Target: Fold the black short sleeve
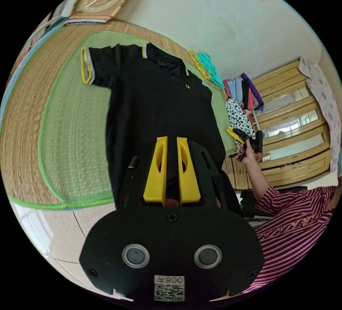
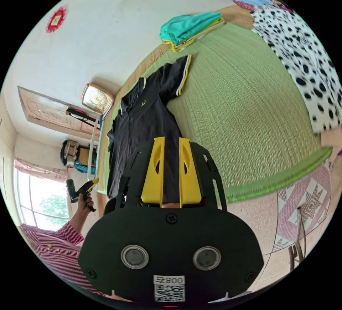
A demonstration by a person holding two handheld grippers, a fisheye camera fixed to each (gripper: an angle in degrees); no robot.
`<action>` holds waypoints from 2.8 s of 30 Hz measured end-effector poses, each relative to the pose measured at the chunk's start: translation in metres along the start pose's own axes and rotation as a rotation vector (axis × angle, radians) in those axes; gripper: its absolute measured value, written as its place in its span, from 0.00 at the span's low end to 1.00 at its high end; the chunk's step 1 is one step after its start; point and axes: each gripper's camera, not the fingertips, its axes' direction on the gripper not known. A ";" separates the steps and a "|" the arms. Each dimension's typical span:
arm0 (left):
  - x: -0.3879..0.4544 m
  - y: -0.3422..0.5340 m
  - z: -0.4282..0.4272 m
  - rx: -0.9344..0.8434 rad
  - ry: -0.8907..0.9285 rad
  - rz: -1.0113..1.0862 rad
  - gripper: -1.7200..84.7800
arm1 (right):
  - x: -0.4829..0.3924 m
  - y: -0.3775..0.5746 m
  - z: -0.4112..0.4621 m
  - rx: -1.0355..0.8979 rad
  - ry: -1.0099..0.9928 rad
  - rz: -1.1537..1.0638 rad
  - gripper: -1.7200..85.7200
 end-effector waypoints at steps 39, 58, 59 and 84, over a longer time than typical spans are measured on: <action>-0.012 -0.345 0.477 -0.182 -0.099 0.603 0.07 | -0.002 -0.056 0.121 0.166 0.160 0.030 0.06; -0.294 -0.365 0.342 0.120 0.340 -0.039 0.11 | -0.039 -0.079 0.116 -0.079 -0.135 -0.330 0.04; -0.299 -0.368 0.338 0.119 0.328 -0.035 0.11 | -0.039 -0.079 0.115 -0.077 -0.139 -0.333 0.04; -0.319 -0.399 0.350 -0.031 0.207 0.095 0.04 | -0.021 -0.115 0.095 -0.174 -0.085 -0.249 0.02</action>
